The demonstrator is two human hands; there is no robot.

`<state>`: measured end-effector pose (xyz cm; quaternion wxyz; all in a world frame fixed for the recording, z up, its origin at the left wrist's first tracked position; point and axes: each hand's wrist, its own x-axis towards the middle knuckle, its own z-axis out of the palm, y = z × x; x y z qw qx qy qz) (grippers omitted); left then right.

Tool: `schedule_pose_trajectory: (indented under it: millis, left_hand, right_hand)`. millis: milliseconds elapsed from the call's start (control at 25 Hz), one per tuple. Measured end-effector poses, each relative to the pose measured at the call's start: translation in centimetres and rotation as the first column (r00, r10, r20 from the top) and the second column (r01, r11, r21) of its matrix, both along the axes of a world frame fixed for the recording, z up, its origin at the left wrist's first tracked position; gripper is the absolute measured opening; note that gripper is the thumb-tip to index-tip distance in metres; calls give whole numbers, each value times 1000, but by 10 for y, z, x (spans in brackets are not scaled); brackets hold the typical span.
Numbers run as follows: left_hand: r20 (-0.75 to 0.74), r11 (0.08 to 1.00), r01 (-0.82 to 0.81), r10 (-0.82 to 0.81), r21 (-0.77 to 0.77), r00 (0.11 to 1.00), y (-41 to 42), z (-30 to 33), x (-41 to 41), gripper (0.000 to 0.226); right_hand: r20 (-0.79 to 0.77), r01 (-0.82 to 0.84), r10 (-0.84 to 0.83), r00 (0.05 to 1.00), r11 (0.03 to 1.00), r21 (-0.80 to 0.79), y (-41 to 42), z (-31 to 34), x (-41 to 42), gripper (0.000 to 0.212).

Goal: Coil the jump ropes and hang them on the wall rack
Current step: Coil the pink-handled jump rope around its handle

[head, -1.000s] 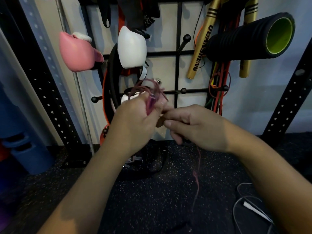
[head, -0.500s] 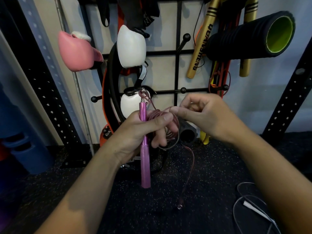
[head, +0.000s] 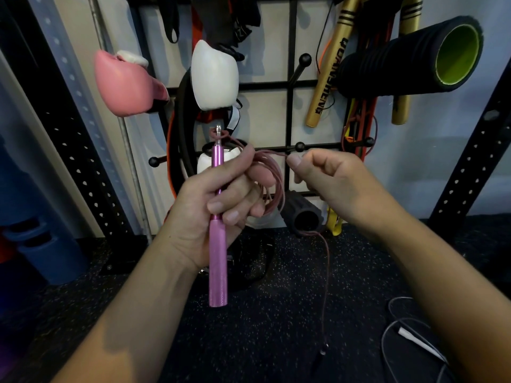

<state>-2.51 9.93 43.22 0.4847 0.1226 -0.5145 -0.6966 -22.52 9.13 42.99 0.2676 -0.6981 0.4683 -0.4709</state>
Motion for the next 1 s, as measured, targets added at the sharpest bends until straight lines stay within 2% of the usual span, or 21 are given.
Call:
schedule_pose_trajectory:
  millis: [120,200,280,320,360,400,440,480,520,560,600,640,720,840,920,1000]
  left_hand:
    - [-59,998,70,-70,-3,996,8,7,-3,42]
    - [-171,998,62,-59,11,983,10,9,-7,40]
    - [-318,999,-7,20,43,948,7,12,-9,40]
    - [-343,994,-91,107,62,933,3,12,-8,43]
    - [-305,975,-213,221,60,927,0,11,-5,45]
    - [-197,936,-352,346,5,917,-4,10,-2,42]
    - [-22,870,-477,478,-124,878,-6,7,2,37]
    - [186,779,-542,611,-316,769,-9,2,6,32]
    - [364,686,-514,718,-515,593,-12,-4,9,30]
    - [474,628,-415,775,-659,419,-14,-11,10,29]
    - [532,605,-309,794,-734,294,-15,-15,9,31]
    - [559,607,-240,793,-757,242,-14,-18,7,36]
    - [583,640,-186,761,-746,283,-12,-18,5,52]
    - [648,803,-164,566,-572,510,-10,-13,3,59]
    - [628,897,-135,396,-422,670,-10,-11,6,50]
    - [589,933,-124,312,-337,746,-10,-10,9,42]
  right_hand:
    - [53,-90,88,995,995,41,-4,-1,1,32]
    - [95,-111,107,990,993,34,-4,-4,4,29]
    - [96,-151,142,985,984,98,0,-12,9,29]
    - [77,-205,195,978,964,167,3,-18,14,29]
    - [52,-267,263,963,929,256,7,-24,18,29]
    - [24,-313,325,946,888,337,12,-27,22,29]
    - [-20,-333,368,930,861,383,15,-26,24,28]
    - [-84,-325,384,919,863,386,17,-22,24,26]
    - [-171,-300,374,912,889,346,18,-15,23,23]
    - [-262,-265,337,904,924,275,17,-8,20,21]
    - [-336,-222,277,900,956,192,16,-2,16,18]
    - [-374,-173,203,905,978,112,15,3,12,14]
    - [-353,-85,76,933,996,-10,13,7,7,10]
    - [-303,23,-67,951,989,-147,11,5,3,31]
    - [-245,-37,0,970,988,-149,12,6,5,29]
    - [-176,-155,136,975,983,-98,11,5,6,22]
